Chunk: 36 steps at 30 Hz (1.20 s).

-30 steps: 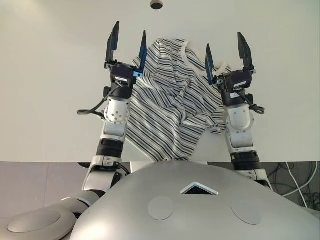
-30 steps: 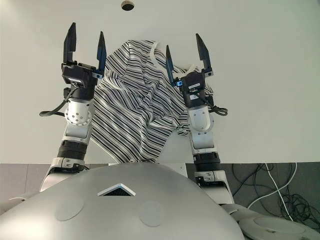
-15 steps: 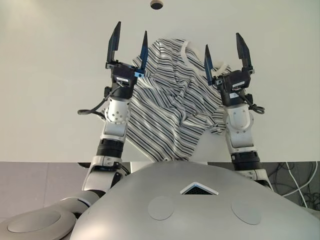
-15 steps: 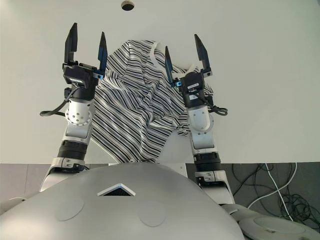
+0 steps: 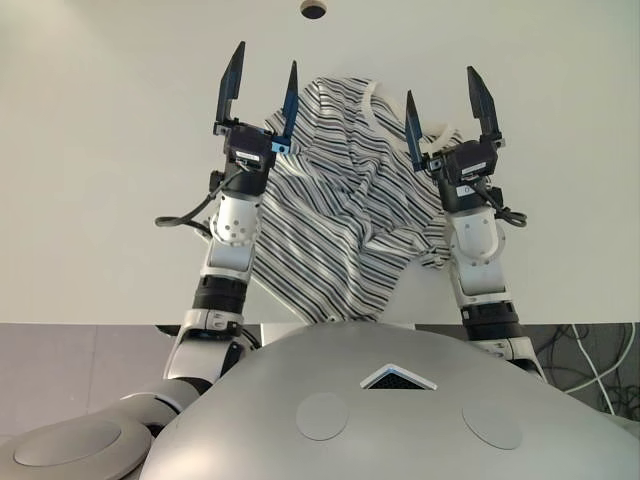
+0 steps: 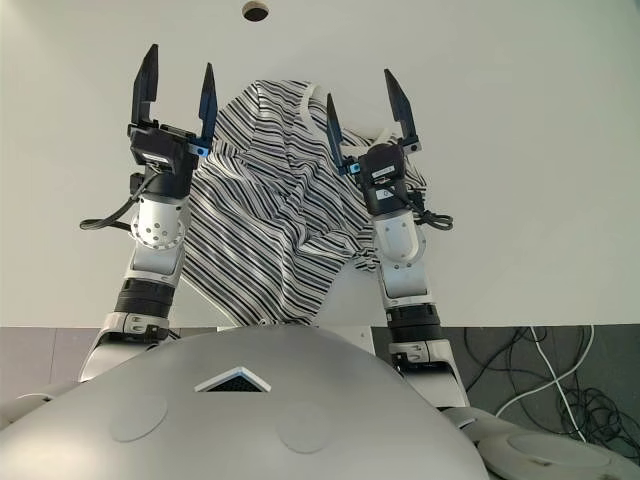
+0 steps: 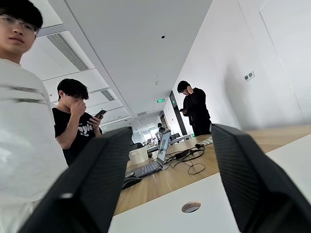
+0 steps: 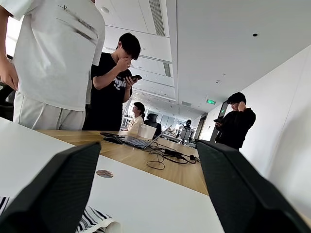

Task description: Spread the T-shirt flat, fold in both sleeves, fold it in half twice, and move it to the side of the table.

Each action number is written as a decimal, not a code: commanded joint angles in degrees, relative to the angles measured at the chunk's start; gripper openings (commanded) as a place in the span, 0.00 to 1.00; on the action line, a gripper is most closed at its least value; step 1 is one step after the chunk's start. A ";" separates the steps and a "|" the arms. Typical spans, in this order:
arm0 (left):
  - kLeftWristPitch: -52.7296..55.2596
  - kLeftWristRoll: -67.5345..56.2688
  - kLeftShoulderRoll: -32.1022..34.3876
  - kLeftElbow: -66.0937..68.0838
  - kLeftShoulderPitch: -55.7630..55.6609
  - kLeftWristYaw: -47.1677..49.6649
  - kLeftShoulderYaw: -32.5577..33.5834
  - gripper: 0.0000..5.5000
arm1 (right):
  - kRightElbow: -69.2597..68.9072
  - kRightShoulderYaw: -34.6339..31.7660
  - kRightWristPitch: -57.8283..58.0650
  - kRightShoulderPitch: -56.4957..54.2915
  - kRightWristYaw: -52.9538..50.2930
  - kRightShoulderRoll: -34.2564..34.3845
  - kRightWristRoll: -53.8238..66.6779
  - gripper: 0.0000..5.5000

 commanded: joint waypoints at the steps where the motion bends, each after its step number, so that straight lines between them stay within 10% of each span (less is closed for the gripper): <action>1: 0.89 2.32 1.20 0.37 -0.26 -0.26 -0.50 0.54 | -0.01 0.13 1.20 -0.44 0.82 -0.73 0.34 0.67; 17: 1.07 11.18 31.74 -2.06 5.62 -25.33 -9.38 0.54 | 0.34 1.96 15.84 -1.34 22.47 -29.85 -14.60 0.67; 36: 3.98 17.27 23.66 0.97 -2.61 -14.18 -10.60 0.54 | 71.39 20.05 18.52 -58.14 8.30 -16.83 -29.28 0.67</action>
